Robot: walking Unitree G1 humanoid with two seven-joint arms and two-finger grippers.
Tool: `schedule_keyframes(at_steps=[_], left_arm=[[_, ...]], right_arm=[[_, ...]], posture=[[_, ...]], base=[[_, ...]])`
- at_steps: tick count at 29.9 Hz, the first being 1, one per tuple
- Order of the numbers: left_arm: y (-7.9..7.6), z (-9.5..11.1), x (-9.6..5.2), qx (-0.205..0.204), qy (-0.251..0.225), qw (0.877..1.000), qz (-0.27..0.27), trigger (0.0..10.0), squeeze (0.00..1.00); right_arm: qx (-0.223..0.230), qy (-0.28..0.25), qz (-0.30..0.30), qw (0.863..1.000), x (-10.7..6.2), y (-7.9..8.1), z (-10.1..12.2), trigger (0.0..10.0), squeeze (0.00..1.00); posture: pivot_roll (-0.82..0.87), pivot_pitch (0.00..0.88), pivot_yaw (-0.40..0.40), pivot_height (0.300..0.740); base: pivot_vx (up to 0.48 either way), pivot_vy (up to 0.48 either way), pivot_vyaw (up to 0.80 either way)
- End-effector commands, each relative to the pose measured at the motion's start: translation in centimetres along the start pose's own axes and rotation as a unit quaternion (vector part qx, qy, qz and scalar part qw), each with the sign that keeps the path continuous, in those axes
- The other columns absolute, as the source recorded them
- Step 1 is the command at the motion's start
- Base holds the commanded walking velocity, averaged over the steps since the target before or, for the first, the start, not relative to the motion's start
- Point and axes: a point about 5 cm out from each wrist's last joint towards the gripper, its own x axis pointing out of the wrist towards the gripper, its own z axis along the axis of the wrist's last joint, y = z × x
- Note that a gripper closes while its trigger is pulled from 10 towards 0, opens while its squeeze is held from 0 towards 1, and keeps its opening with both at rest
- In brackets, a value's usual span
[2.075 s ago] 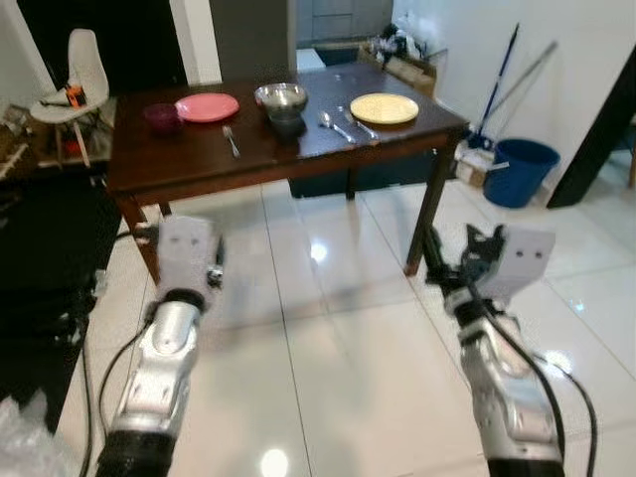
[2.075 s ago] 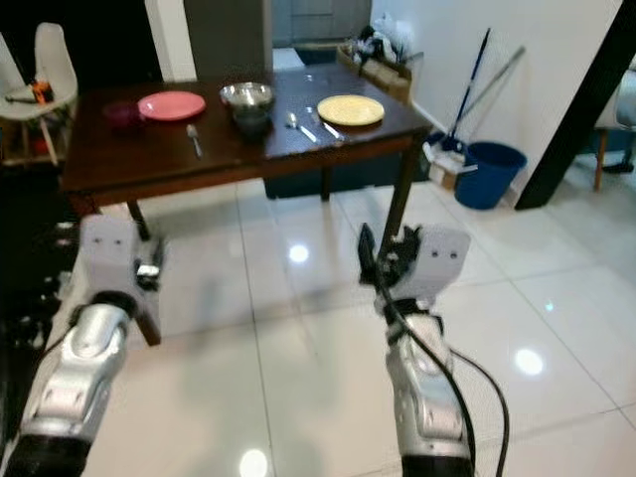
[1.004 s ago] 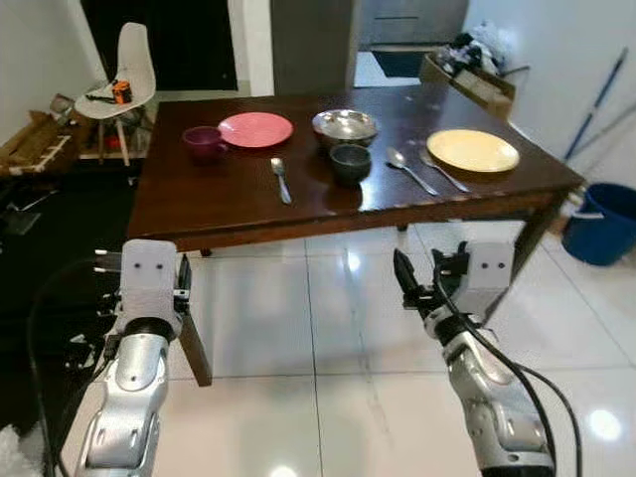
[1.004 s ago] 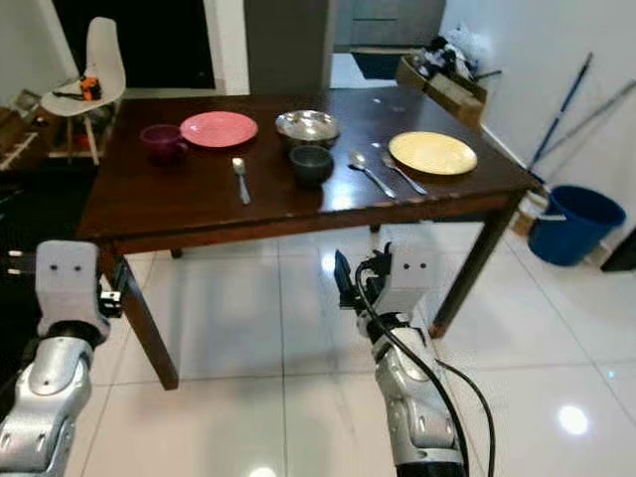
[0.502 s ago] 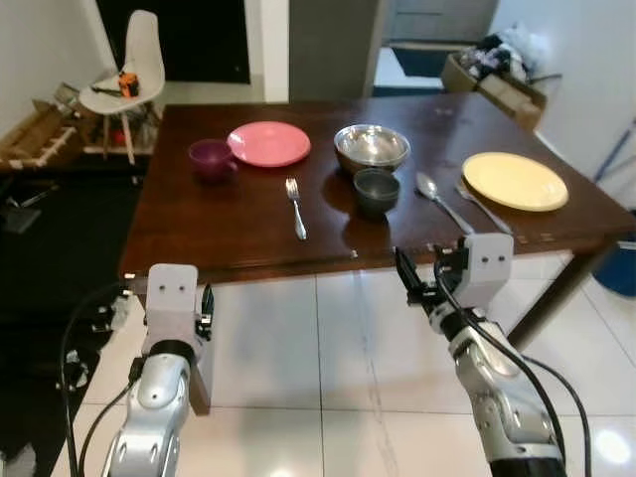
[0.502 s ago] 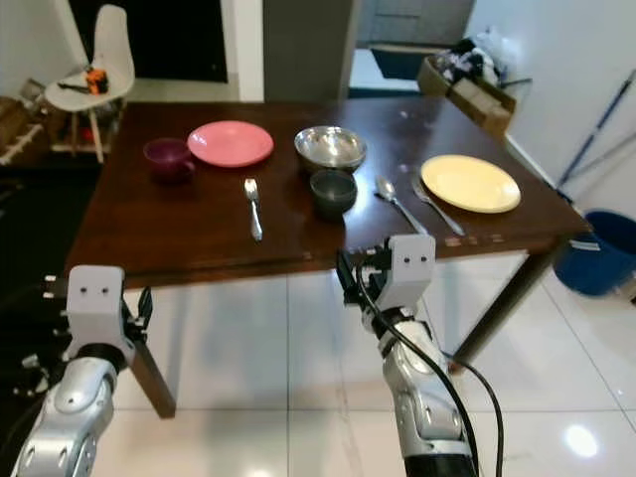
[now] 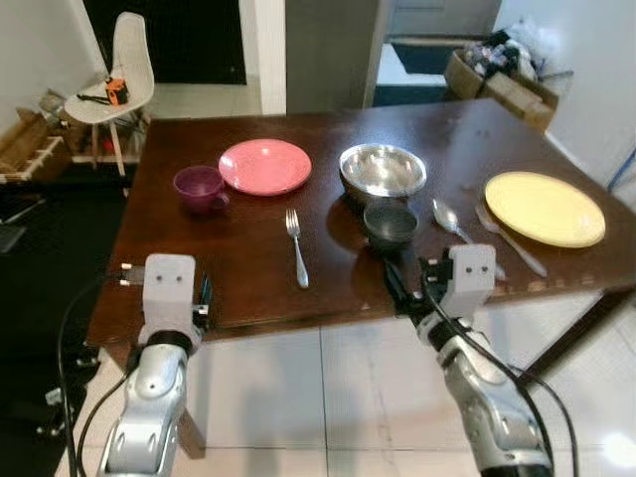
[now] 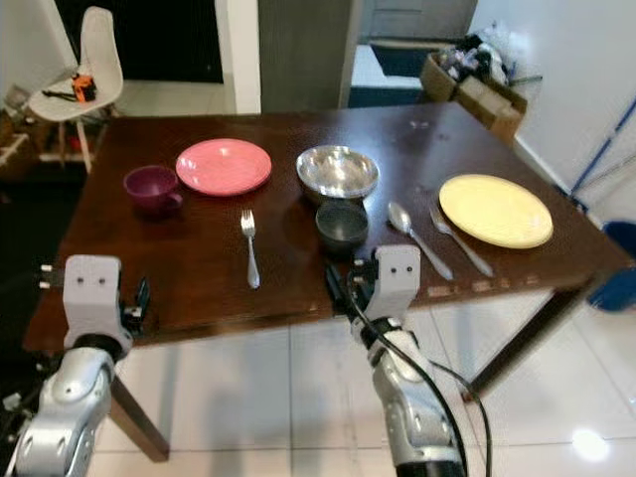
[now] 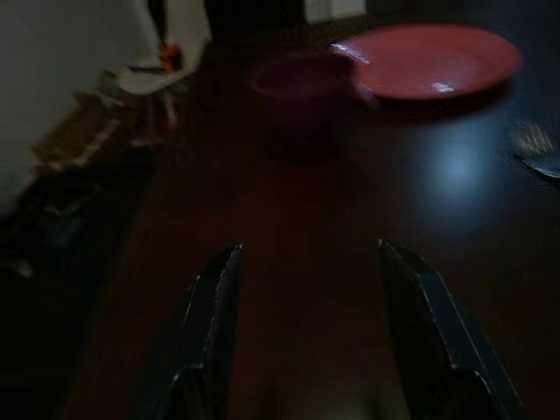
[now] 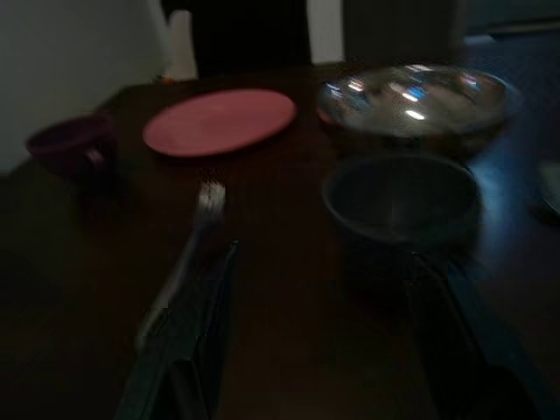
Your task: Setting the table
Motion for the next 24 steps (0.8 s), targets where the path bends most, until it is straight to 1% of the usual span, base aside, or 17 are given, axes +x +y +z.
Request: schedule_keyframes(at_steps=[1, 2, 3, 4, 5, 6, 10, 12, 13, 14, 15, 18, 19, 20, 21, 24], left_arm=[[0.9, -0.7, -0.1, 0.003, 0.016, 1.0, 0.012, 10.0, 0.0], [0.9, -0.7, -0.1, 0.003, 0.016, 1.0, 0.012, 10.0, 0.0], [1.3, -0.8, -0.1, 0.008, 0.016, 1.0, 0.015, 10.0, 0.0], [1.3, -0.8, -0.1, 0.008, 0.016, 1.0, 0.015, 10.0, 0.0], [1.7, -0.8, -0.1, 0.012, 0.016, 1.0, 0.019, 10.0, 0.0], [1.9, -0.8, -0.1, 0.013, 0.015, 1.0, 0.021, 10.0, 0.0], [1.9, -0.7, -0.1, 0.014, 0.014, 1.0, 0.022, 10.0, 0.0], [1.9, -0.6, -0.2, 0.017, 0.012, 1.0, 0.022, 10.0, 0.0], [1.9, -0.6, -0.2, 0.017, 0.012, 1.0, 0.022, 10.0, 0.0], [1.8, -0.5, -0.2, 0.022, 0.008, 1.0, 0.016, 10.0, 0.0], [1.8, -0.5, -0.2, 0.022, 0.008, 1.0, 0.016, 10.0, 0.0], [1.2, -0.3, -0.3, 0.022, 0.007, 1.0, -0.011, 10.0, 0.0], [1.2, -0.3, -0.3, 0.022, 0.007, 1.0, -0.011, 10.0, 0.0], [0.9, 0.0, -0.4, 0.014, -0.001, 0.999, -0.035, 10.0, 0.0], [0.9, 0.0, -0.4, 0.014, -0.001, 0.999, -0.035, 10.0, 0.0], [0.6, 0.4, -0.5, 0.02, -0.011, 0.998, -0.063, 10.0, 0.0]], right_arm=[[0.007, 0.032, 0.025, 0.999, 0.0, 0.9, -1.3, 10.0, 0.0], [0.007, 0.032, 0.025, 0.999, 0.0, 0.9, -1.3, 10.0, 0.0], [0.009, 0.036, 0.038, 0.999, 0.2, 1.4, -1.6, 10.0, 0.0], [0.009, 0.036, 0.038, 0.999, 0.2, 1.4, -1.6, 10.0, 0.0], [0.01, 0.039, 0.049, 0.998, 0.5, 2.0, -1.8, 10.0, 0.0], [0.011, 0.04, 0.051, 0.998, 0.7, 2.2, -1.9, 10.0, 0.0], [0.015, 0.04, 0.054, 0.998, 1.0, 2.6, -1.9, 10.0, 0.0], [0.02, 0.045, 0.064, 0.997, 1.5, 3.3, -2.2, 10.0, 0.0], [0.02, 0.045, 0.064, 0.997, 1.5, 3.3, -2.2, 10.0, 0.0], [0.024, 0.053, 0.081, 0.995, 1.8, 4.1, -2.6, 10.0, 0.0], [0.024, 0.053, 0.081, 0.995, 1.8, 4.1, -2.6, 10.0, 0.0], [0.017, 0.067, 0.098, 0.993, 1.9, 4.8, -3.1, 10.0, 0.0], [0.017, 0.067, 0.098, 0.993, 1.9, 4.8, -3.1, 10.0, 0.0], [0.018, 0.076, 0.107, 0.991, 1.9, 5.2, -3.5, 10.0, 0.0], [0.018, 0.076, 0.107, 0.991, 1.9, 5.2, -3.5, 10.0, 0.0], [0.029, 0.084, 0.123, 0.988, 1.8, 6.0, -3.8, 10.0, 0.0]], posture=[[0.0, 0.023, 0.059, 0.74], [0.0, 0.023, 0.059, 0.74], [0.01, 0.022, 0.057, 0.74], [0.01, 0.022, 0.057, 0.74], [0.01, 0.022, 0.057, 0.74], [0.02, 0.02, 0.055, 0.74], [0.02, 0.02, 0.055, 0.74], [0.03, 0.018, 0.056, 0.74], [0.03, 0.018, 0.056, 0.74], [0.03, 0.017, 0.057, 0.74], [0.03, 0.017, 0.057, 0.74], [0.03, 0.016, 0.057, 0.74], [0.03, 0.016, 0.057, 0.74], [0.03, 0.017, 0.058, 0.74], [0.03, 0.017, 0.058, 0.74], [0.03, 0.015, 0.059, 0.74]], base=[[0.48, 0.0, 0.0], [0.48, 0.0, 0.0], [0.48, 0.0, 0.0], [0.48, 0.0, 0.0], [0.48, 0.0, 0.0], [0.48, 0.0, 0.0], [0.48, 0.0, 0.0], [0.48, 0.0, 0.0], [0.48, 0.0, 0.0], [0.401, 0.0, 0.0], [0.401, 0.0, 0.0], [0.092, 0.0, 0.0], [0.0, 0.0, 0.0], [0.0, 0.0, 0.0], [0.0, 0.0, 0.0], [0.0, 0.0, 0.0]])
